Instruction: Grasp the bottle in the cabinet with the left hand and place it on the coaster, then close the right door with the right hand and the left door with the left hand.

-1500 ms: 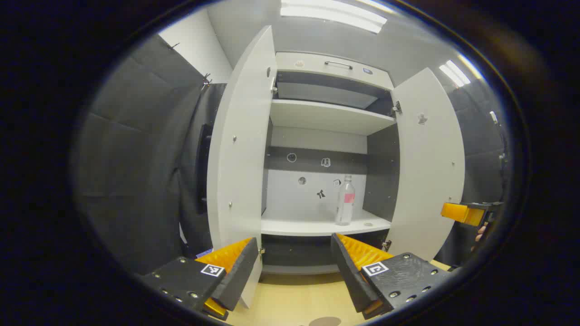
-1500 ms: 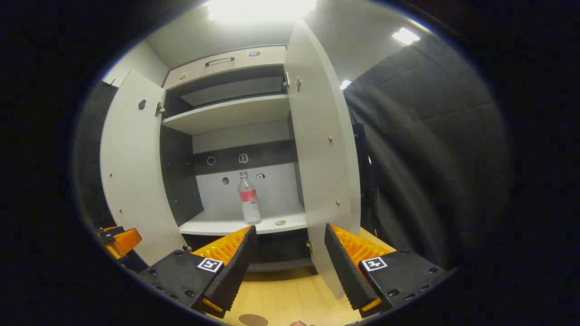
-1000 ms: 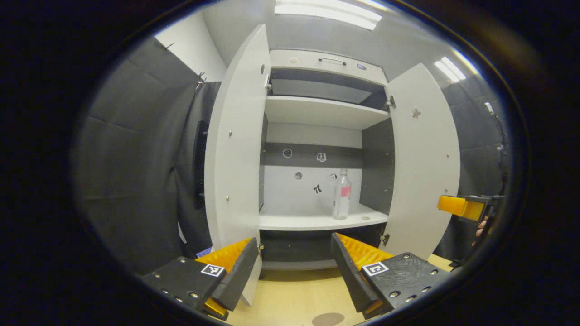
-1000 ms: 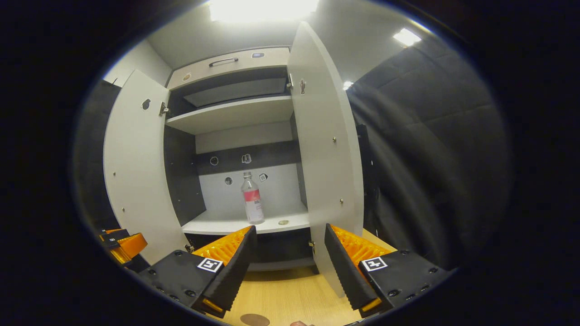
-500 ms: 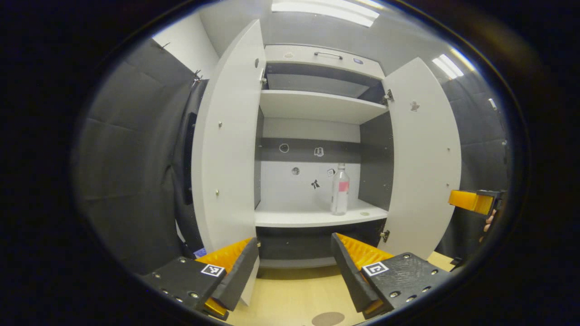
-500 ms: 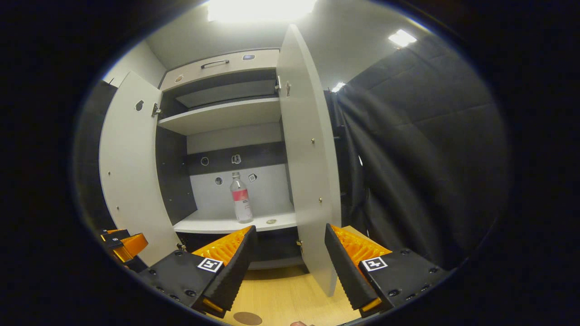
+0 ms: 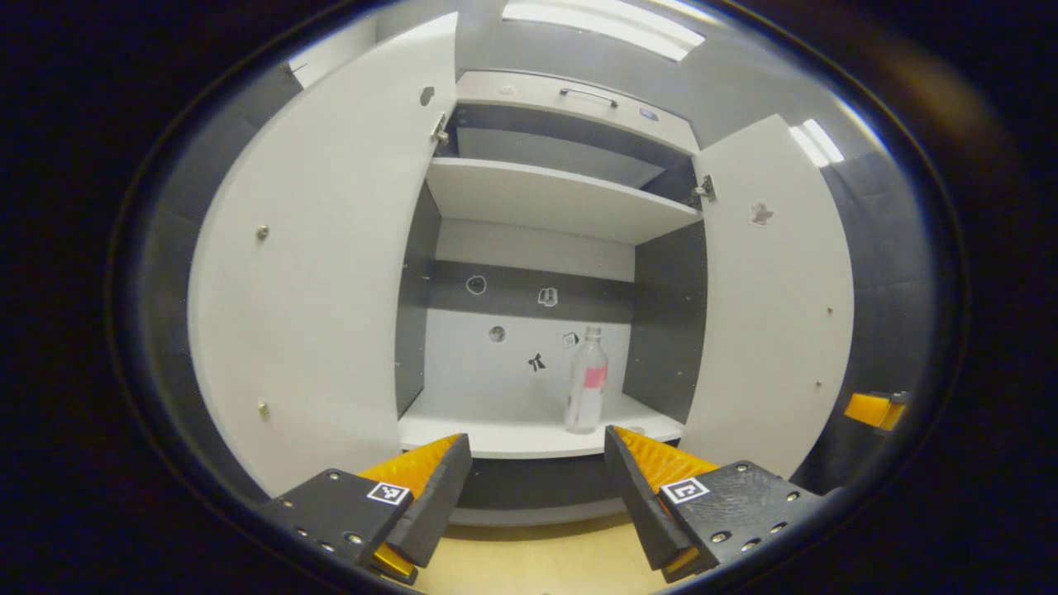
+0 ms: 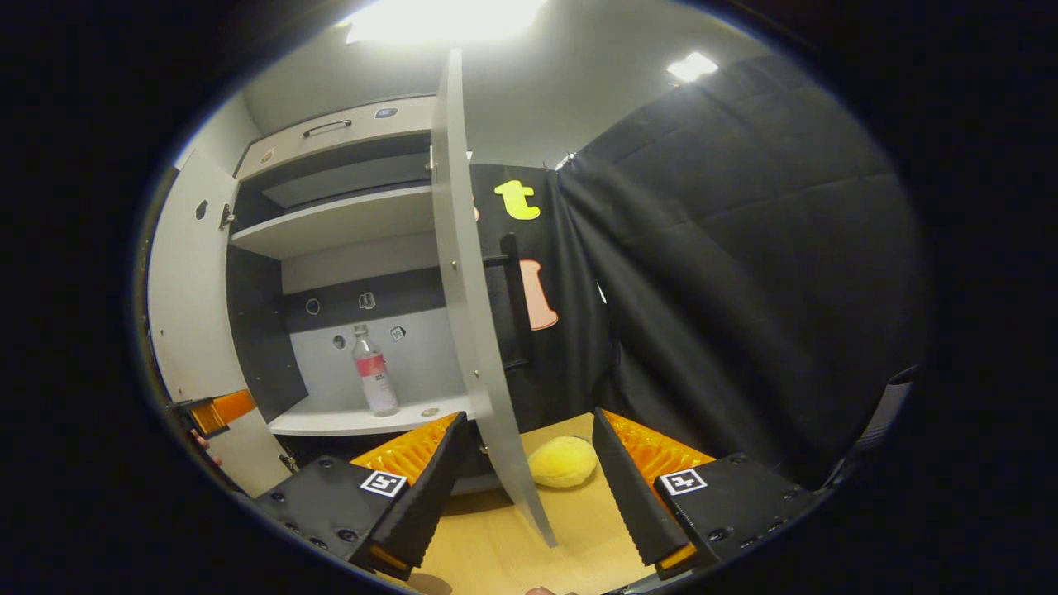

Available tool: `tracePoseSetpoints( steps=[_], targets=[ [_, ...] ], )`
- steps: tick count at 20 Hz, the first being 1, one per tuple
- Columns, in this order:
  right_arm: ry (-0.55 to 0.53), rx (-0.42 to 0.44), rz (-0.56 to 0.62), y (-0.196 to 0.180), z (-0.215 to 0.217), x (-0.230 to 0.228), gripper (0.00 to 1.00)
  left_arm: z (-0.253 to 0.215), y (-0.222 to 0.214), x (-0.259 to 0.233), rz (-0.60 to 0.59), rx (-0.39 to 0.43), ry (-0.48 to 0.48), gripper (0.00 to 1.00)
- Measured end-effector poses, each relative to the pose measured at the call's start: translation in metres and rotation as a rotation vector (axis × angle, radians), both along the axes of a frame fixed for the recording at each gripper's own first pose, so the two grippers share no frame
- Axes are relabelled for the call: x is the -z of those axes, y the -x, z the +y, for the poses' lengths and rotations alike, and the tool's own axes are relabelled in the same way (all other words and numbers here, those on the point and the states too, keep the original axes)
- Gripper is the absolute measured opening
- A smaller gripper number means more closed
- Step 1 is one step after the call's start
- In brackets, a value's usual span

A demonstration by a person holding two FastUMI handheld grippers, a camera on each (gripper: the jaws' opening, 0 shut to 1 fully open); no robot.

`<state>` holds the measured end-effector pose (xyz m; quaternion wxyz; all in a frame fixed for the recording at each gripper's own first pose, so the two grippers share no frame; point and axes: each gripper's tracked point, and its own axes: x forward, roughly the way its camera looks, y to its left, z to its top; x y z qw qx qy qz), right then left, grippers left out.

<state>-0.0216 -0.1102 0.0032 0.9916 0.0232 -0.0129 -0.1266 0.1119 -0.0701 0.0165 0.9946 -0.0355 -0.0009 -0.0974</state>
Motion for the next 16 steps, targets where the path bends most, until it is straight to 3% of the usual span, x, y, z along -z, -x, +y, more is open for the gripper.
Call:
tracePoseSetpoints(
  steps=[4,9,13,16],
  targets=[
    [0.008,0.038,-0.001,-0.001,-0.018,-0.002,0.92,-0.014,-0.047,-0.002,0.016,0.032,0.027,0.94],
    [0.009,0.08,0.002,-0.007,-0.037,-0.007,0.95,-0.033,-0.099,-0.01,-0.006,0.053,-0.026,0.94],
    [-0.003,0.101,-0.023,-0.016,-0.054,-0.016,0.92,-0.055,-0.135,-0.013,-0.02,0.079,-0.1,0.94],
    [0.009,0.122,-0.03,-0.024,-0.069,-0.021,0.92,-0.077,-0.159,-0.003,0.0,0.12,-0.069,0.94]
  ],
)
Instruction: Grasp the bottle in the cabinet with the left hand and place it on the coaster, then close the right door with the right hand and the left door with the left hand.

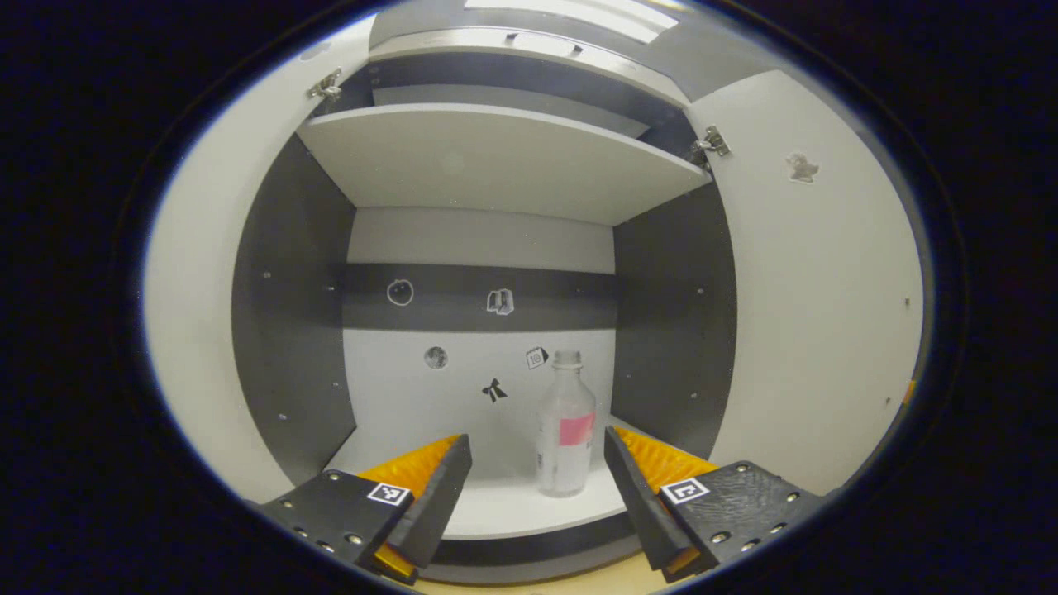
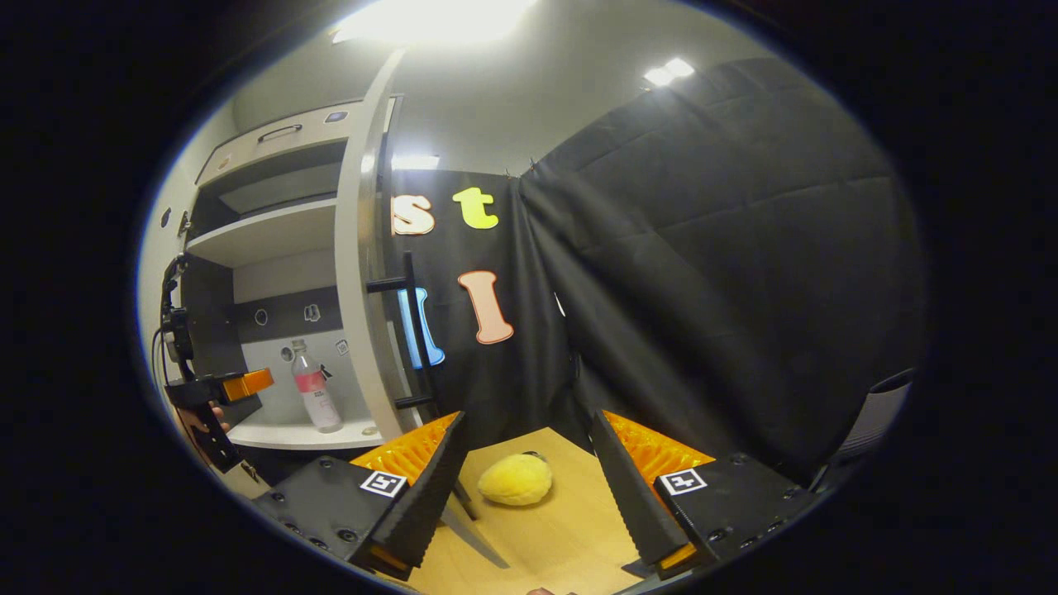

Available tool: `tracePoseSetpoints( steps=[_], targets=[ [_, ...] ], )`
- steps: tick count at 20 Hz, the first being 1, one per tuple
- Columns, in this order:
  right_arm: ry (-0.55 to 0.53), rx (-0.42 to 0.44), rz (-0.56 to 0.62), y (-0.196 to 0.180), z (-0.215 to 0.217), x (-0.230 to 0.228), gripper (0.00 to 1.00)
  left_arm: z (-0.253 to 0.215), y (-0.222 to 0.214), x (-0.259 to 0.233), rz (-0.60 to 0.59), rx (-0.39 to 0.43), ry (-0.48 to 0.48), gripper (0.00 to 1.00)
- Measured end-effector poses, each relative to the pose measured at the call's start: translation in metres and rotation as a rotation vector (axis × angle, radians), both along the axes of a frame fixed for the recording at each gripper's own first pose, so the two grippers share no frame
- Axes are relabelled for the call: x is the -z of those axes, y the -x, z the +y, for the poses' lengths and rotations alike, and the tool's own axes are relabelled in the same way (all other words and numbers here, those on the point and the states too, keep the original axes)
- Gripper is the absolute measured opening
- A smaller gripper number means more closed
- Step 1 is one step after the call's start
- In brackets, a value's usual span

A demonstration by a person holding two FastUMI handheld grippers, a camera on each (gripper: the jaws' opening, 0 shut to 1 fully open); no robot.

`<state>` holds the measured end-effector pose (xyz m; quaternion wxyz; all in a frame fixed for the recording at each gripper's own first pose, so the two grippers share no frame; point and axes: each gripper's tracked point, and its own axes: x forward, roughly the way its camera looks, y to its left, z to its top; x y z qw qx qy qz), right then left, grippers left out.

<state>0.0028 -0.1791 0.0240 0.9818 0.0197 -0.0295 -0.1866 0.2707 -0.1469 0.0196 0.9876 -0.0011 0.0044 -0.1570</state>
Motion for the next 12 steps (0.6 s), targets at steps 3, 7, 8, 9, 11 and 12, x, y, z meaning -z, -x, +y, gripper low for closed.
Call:
tracePoseSetpoints(
  steps=[3,7,8,9,11,12],
  targets=[
    [0.015,0.018,0.008,-0.005,-0.016,-0.003,0.92,-0.014,-0.029,0.009,0.019,0.004,0.01,0.94],
    [0.009,0.034,0.011,-0.017,-0.035,-0.008,0.95,-0.027,-0.057,0.017,0.03,0.011,-0.022,0.94],
    [0.002,0.039,0.009,-0.019,-0.04,-0.009,0.92,-0.032,-0.062,0.019,0.03,0.015,-0.026,0.94],
    [-0.003,0.047,0.006,-0.021,-0.045,-0.01,0.92,-0.035,-0.066,0.021,0.033,0.017,-0.029,0.94],
    [-0.01,0.062,0.001,-0.025,-0.057,-0.013,0.92,-0.042,-0.076,0.028,0.051,0.023,-0.025,0.94],
    [-0.015,0.069,0.0,-0.028,-0.062,-0.014,0.95,-0.046,-0.083,0.034,0.064,0.027,-0.023,0.94]
  ],
)
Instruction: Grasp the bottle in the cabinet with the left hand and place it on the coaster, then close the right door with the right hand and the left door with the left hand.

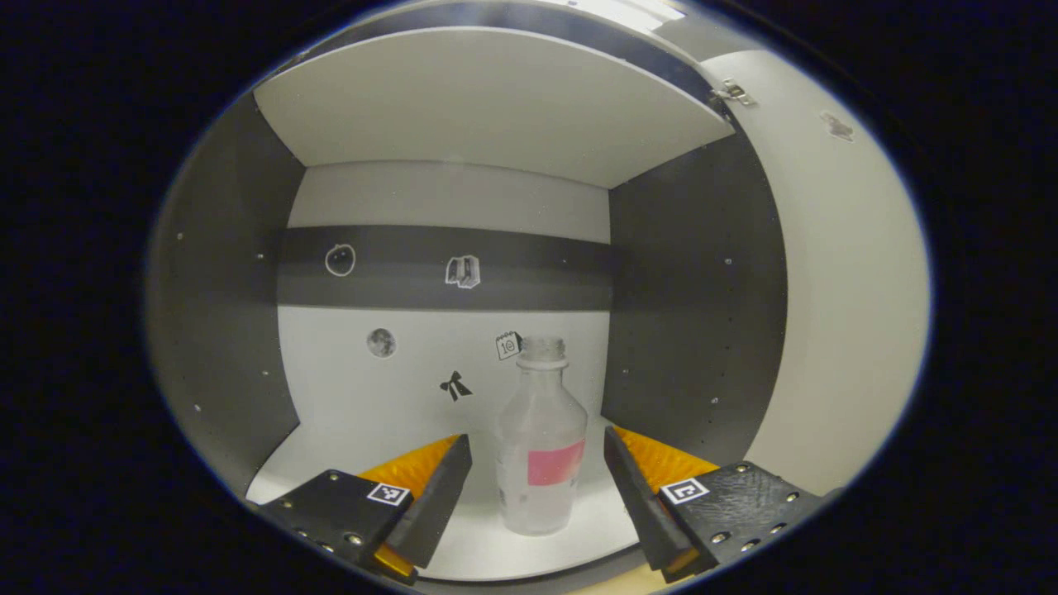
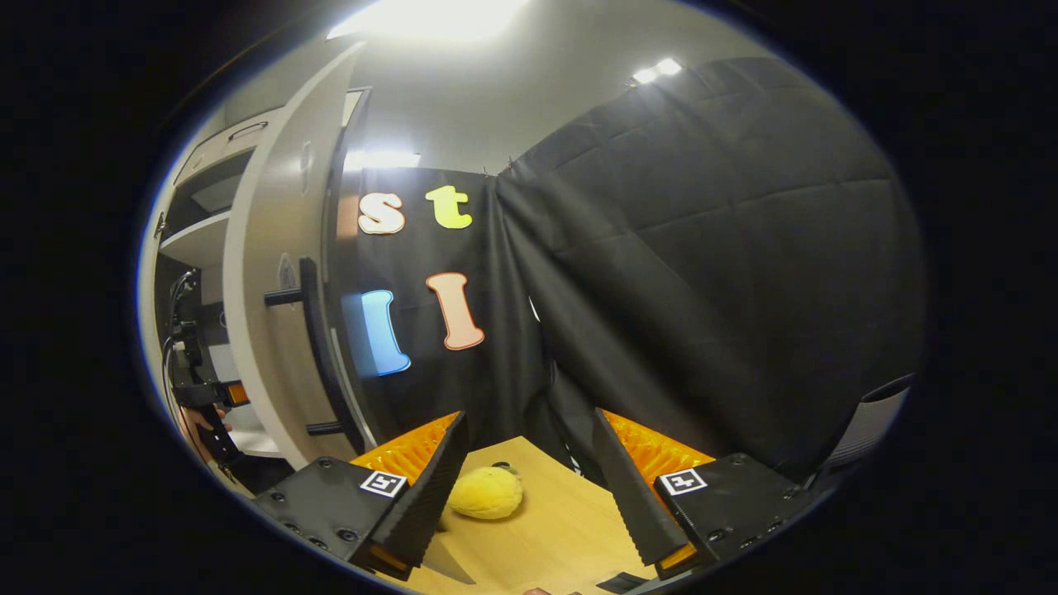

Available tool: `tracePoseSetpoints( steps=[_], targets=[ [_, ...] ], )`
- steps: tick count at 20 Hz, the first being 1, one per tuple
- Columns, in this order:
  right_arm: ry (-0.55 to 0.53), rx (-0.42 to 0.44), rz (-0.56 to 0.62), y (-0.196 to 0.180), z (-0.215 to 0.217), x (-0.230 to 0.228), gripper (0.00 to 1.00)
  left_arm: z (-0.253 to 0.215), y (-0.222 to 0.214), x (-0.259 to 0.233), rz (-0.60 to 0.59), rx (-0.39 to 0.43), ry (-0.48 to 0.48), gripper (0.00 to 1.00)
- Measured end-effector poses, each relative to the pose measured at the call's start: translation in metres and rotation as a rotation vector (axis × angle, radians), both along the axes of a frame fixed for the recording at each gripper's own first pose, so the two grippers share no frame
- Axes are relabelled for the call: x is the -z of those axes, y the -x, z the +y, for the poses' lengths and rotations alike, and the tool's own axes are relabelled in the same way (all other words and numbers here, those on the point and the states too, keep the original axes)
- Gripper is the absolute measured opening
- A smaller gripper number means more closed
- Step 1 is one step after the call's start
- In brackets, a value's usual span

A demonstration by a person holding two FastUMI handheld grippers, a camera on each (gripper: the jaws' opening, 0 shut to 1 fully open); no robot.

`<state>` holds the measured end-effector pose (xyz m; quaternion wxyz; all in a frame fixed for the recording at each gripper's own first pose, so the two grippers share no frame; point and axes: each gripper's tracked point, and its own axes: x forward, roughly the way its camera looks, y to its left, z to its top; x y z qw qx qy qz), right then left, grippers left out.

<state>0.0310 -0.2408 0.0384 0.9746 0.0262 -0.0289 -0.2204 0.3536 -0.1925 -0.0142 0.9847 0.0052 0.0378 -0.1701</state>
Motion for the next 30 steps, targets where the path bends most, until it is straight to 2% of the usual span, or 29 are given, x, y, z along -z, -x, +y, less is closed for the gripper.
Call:
tracePoseSetpoints(
  steps=[1,2,3,6,7,8,9,10,11,12,13,14,15,16,18,21,22,24,28,29,30],
  targets=[
    [-0.004,0.007,0.0,-0.003,-0.005,0.0,0.92,-0.003,-0.006,0.003,0.008,0.002,-0.002,0.94],
    [-0.005,0.014,0.002,-0.005,-0.009,-0.001,0.92,-0.006,-0.012,0.007,0.013,0.002,-0.006,0.94],
    [-0.007,0.018,0.004,-0.007,-0.013,-0.001,0.92,-0.008,-0.016,0.009,0.015,-0.003,-0.011,0.99],
    [-0.01,0.02,0.009,-0.016,-0.021,-0.003,0.95,-0.009,-0.027,0.01,0.012,-0.022,-0.026,0.99],
    [-0.011,0.017,0.009,-0.02,-0.023,-0.003,0.95,-0.012,-0.028,0.009,0.012,-0.014,-0.029,0.91],
    [-0.014,0.013,0.011,-0.024,-0.024,-0.001,0.92,-0.015,-0.028,0.009,0.008,-0.003,-0.038,0.99],
    [-0.019,0.009,0.014,-0.026,-0.025,0.003,0.92,-0.02,-0.027,0.01,0.012,0.017,-0.047,0.78],
    [-0.023,0.003,0.016,-0.029,-0.025,0.003,0.95,-0.02,-0.021,0.008,0.015,0.028,-0.06,0.71],
    [-0.025,-0.004,0.016,-0.032,-0.025,0.003,0.92,-0.022,-0.02,0.006,0.009,0.032,-0.072,0.78],
    [-0.026,-0.012,0.014,-0.034,-0.023,0.002,0.92,-0.022,-0.019,0.005,-0.002,0.033,-0.083,0.78],
    [-0.025,-0.018,0.013,-0.035,-0.021,0.002,0.92,-0.022,-0.017,0.002,-0.01,0.034,-0.092,0.69],
    [-0.023,-0.024,0.013,-0.036,-0.02,0.001,0.95,-0.022,-0.015,0.001,-0.014,0.035,-0.097,0.69],
    [-0.023,-0.029,0.012,-0.037,-0.019,0.001,0.92,-0.022,-0.013,-0.003,-0.019,0.038,-0.095,0.69],
    [-0.024,-0.034,0.011,-0.038,-0.018,0.0,0.95,-0.021,-0.009,-0.006,-0.025,0.046,-0.087,0.69],
    [-0.026,-0.041,0.012,-0.037,-0.015,0.001,0.92,-0.018,0.006,-0.017,-0.037,0.057,-0.066,0.69],
    [-0.019,-0.039,0.017,-0.035,-0.017,0.002,0.92,-0.008,0.032,-0.036,-0.066,0.064,-0.05,0.69],
    [-0.018,-0.042,0.015,-0.035,-0.016,0.0,0.95,-0.004,0.041,-0.042,-0.078,0.068,-0.043,0.69],
    [-0.011,-0.047,0.011,-0.034,-0.014,-0.001,0.92,0.005,0.063,-0.055,-0.102,0.075,-0.037,0.69],
    [0.019,-0.064,0.005,-0.033,-0.004,-0.005,0.92,0.029,0.106,-0.075,-0.155,0.059,-0.05,0.69],
    [0.031,-0.068,0.005,-0.032,-0.002,-0.005,0.92,0.033,0.118,-0.077,-0.162,0.063,-0.056,0.76],
    [0.04,-0.071,0.006,-0.032,0.0,-0.007,0.92,0.038,0.13,-0.076,-0.162,0.067,-0.063,0.76]
  ],
)
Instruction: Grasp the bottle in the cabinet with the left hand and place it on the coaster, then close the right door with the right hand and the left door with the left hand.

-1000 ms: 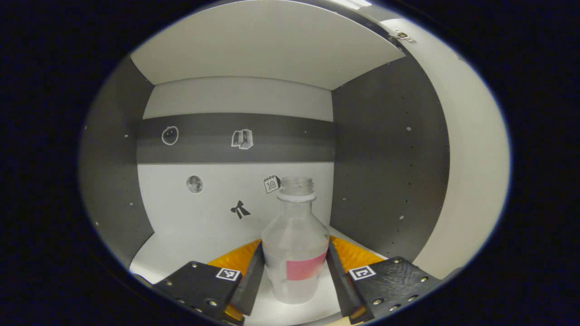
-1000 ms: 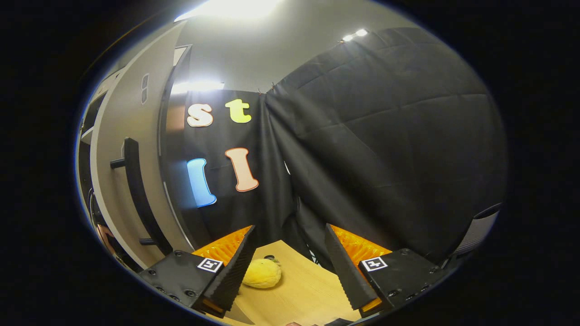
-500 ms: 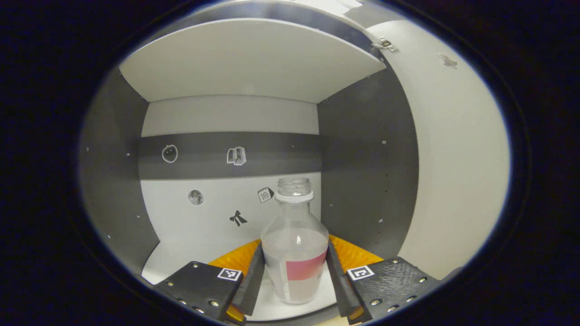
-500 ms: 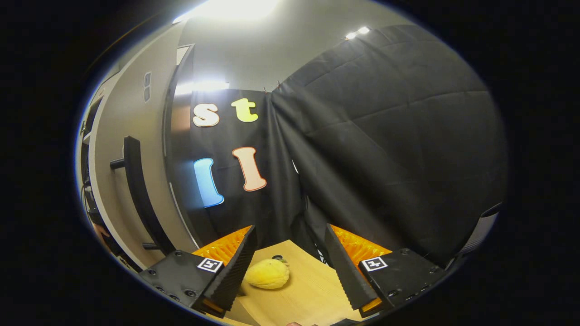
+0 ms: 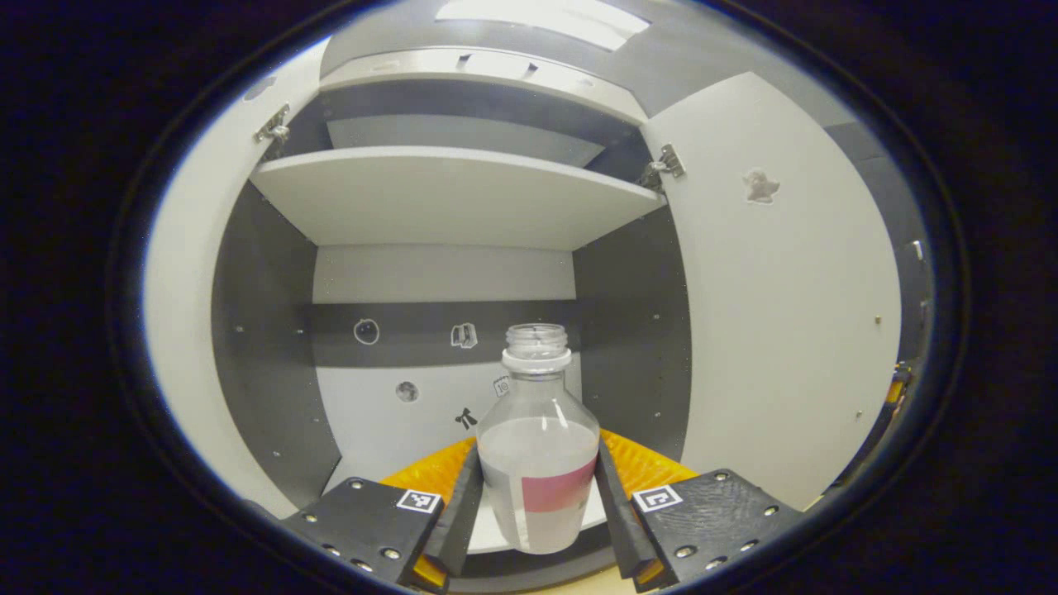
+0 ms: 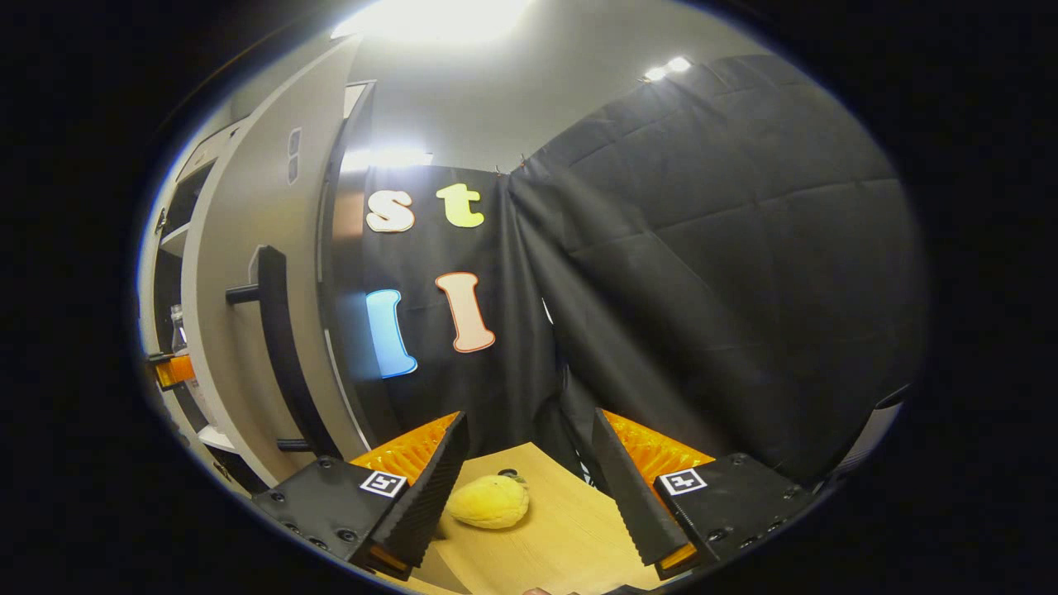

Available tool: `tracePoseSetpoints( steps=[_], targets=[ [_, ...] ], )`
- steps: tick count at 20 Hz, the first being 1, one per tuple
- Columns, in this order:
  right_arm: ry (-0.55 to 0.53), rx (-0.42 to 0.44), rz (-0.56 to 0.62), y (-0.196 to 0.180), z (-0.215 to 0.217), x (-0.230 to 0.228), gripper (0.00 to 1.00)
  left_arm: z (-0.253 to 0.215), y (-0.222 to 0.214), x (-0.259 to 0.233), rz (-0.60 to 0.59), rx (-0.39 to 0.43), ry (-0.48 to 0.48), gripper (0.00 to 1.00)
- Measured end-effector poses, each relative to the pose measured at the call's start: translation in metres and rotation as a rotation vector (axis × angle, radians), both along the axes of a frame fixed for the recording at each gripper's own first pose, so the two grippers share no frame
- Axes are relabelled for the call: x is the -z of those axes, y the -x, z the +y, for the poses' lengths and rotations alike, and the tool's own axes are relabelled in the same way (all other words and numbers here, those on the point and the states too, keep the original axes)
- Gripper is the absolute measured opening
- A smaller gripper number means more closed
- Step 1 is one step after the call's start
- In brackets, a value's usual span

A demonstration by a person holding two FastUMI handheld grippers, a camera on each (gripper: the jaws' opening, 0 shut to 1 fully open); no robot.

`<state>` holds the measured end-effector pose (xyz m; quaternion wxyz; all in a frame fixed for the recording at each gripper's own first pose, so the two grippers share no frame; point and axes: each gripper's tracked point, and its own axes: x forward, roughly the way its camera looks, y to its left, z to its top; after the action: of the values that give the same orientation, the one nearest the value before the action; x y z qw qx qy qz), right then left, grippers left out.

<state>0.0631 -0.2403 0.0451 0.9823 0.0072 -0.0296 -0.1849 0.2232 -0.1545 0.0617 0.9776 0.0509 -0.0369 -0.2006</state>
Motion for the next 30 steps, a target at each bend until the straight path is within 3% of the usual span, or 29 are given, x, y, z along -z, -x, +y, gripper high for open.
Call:
tracePoseSetpoints(
  steps=[6,7,11,12,13,16,17,18,20,25,30],
  targets=[
    [0.06,-0.023,-0.012,0.008,0.019,-0.009,0.95,0.036,0.055,0.03,0.012,-0.02,0.0,0.76],
    [0.067,-0.031,-0.009,0.007,0.022,-0.008,0.92,0.041,0.063,0.04,0.022,-0.022,0.001,0.76],
    [0.126,-0.044,0.003,0.013,0.026,-0.017,0.95,0.057,0.094,0.084,0.073,-0.017,0.042,0.77],
    [0.138,-0.045,0.002,0.014,0.027,-0.019,0.92,0.062,0.103,0.096,0.077,-0.021,0.04,0.69],
    [0.149,-0.045,0.001,0.016,0.027,-0.018,0.95,0.065,0.11,0.108,0.082,-0.025,0.034,0.69],
    [0.141,-0.044,-0.001,0.021,0.033,-0.019,0.92,0.071,0.13,0.163,0.165,-0.063,0.041,0.69],
    [0.126,-0.035,-0.008,0.022,0.031,-0.022,0.95,0.068,0.138,0.182,0.191,-0.057,0.044,0.69],
    [0.114,-0.03,-0.021,0.023,0.031,-0.027,0.92,0.064,0.146,0.199,0.211,-0.051,0.038,0.69],
    [0.113,-0.024,-0.035,0.026,0.032,-0.033,0.95,0.057,0.159,0.231,0.246,-0.028,0.01,0.69],
    [0.161,-0.01,-0.021,0.038,0.035,-0.03,0.92,0.032,0.192,0.306,0.345,0.042,-0.066,0.7],
    [0.138,-0.001,0.002,0.046,0.038,-0.023,0.95,0.012,0.202,0.352,0.348,0.109,-0.07,0.69]
  ],
)
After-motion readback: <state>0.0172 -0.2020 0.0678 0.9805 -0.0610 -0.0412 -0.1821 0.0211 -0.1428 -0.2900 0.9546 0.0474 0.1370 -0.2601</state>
